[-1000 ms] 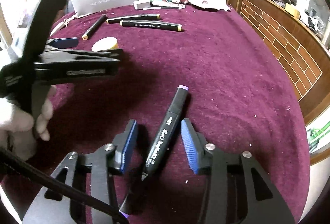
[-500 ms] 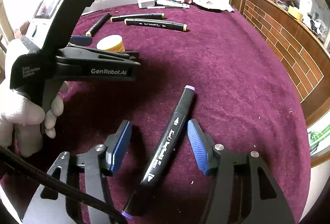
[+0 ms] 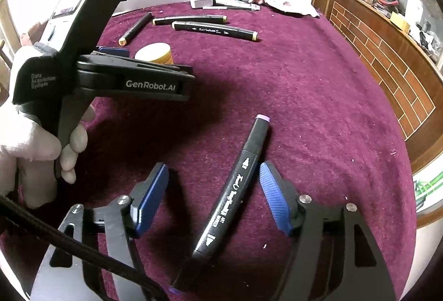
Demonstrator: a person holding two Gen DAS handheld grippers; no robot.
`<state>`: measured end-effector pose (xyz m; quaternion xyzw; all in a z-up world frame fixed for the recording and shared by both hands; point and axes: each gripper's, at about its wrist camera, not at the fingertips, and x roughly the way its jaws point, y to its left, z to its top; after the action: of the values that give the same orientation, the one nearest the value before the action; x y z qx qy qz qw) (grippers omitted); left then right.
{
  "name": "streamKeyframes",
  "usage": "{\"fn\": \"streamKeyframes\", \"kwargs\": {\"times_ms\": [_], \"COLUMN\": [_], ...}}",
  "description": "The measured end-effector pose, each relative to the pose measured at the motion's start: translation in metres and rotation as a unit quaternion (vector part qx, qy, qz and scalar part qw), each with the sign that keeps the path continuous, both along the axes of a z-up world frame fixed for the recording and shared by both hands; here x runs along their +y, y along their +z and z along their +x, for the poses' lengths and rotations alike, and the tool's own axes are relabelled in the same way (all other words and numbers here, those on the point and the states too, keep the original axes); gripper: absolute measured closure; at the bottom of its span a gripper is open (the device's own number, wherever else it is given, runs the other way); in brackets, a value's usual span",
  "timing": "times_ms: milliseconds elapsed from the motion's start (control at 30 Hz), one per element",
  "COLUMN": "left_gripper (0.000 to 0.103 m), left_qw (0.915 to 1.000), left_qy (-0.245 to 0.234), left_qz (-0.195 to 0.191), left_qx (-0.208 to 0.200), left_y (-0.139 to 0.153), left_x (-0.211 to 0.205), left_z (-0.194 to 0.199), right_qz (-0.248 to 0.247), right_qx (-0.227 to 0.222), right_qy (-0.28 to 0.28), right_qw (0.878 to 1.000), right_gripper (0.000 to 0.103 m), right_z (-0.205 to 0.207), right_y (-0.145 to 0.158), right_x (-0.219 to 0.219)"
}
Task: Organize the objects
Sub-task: 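Grasp the yellow tape roll with the left gripper while the right gripper holds the marker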
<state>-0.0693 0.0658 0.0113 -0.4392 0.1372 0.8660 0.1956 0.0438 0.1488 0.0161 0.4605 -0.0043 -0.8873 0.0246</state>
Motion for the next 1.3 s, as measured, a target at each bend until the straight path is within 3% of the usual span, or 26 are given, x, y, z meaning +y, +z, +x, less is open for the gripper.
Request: {"fn": "streamKeyframes", "kwargs": {"times_ms": [433,600,667,800,833,867,1033,1133,1300], "left_gripper": [0.002,0.002,0.003,0.006,0.010,0.023,0.069,0.069,0.069], "left_qw": [0.9995,0.9987,0.9969,0.9954,0.9959,0.9960,0.9968,0.9972,0.9977], "left_qy": [0.003,-0.021,-0.044,-0.065,-0.065,-0.066,-0.073,-0.067,-0.051], "left_qz": [0.021,0.035,0.056,0.068,0.063,0.058,0.032,0.032,0.039], "left_qx": [-0.024,-0.031,-0.034,-0.015,-0.012,-0.013,-0.004,-0.014,-0.021], "left_y": [-0.005,-0.004,-0.002,0.005,0.005,0.005,0.003,0.004,0.011], "left_x": [-0.006,-0.006,-0.006,-0.002,0.001,0.004,0.017,0.016,0.004], "left_z": [-0.005,-0.001,0.002,0.008,0.009,0.009,0.016,0.016,0.025], "right_qz": [-0.007,-0.093,-0.096,-0.082,-0.080,-0.075,-0.041,-0.021,0.015], "right_qx": [-0.003,-0.007,-0.008,-0.009,-0.009,-0.008,-0.010,-0.010,-0.003], "right_qy": [0.000,-0.020,-0.025,-0.028,-0.029,-0.031,-0.036,-0.039,-0.045], "right_qw": [1.000,0.995,0.995,0.996,0.996,0.997,0.998,0.999,0.999], "right_gripper": [0.022,0.026,0.033,0.033,0.033,0.033,0.035,0.036,0.048], "right_z": [-0.002,-0.001,0.000,0.003,0.002,0.003,0.001,0.000,0.003], "right_y": [-0.001,0.004,0.005,0.006,0.006,0.005,0.005,0.004,0.002], "right_x": [-0.003,0.026,0.032,0.032,0.031,0.030,0.022,0.017,0.011]}}
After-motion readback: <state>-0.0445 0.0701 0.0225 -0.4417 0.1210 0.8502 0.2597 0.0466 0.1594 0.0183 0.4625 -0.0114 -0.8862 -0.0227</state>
